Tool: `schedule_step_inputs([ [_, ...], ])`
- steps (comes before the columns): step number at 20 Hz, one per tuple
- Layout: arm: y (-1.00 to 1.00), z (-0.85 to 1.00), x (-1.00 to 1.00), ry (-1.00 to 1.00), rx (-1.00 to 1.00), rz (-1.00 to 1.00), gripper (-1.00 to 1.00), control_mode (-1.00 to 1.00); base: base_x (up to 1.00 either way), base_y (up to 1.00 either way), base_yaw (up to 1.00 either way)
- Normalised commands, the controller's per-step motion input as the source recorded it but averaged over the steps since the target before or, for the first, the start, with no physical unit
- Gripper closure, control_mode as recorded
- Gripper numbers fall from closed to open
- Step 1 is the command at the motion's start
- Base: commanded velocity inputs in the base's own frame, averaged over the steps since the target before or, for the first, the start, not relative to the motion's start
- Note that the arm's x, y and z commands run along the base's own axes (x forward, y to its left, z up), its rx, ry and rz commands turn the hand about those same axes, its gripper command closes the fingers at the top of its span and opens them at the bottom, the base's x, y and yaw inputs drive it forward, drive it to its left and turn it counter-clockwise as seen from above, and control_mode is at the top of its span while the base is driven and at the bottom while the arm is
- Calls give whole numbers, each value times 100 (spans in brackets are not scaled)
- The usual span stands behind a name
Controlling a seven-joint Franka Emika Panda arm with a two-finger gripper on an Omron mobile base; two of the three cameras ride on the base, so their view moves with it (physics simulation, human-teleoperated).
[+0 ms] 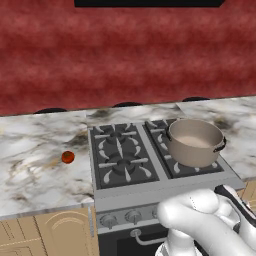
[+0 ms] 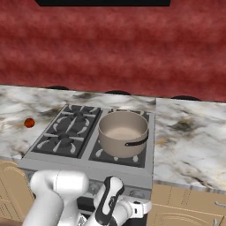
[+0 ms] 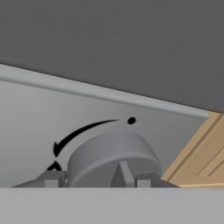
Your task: Turn on the burner for the pot on the stove. Wait thirty seconds for the pot to heat up. Then add the tomato to the pot.
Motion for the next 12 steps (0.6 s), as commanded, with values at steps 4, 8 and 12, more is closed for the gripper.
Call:
schedule_step_inputs([
  [4,-49,-14,0,-30,-2,63,100,-100,0,0,0],
  [8,-33,-18,-7,-48,-3,67,100,-100,0,0,0],
  [12,-48,-19,-5,-58,-6,77,100,-100,0,0,0],
])
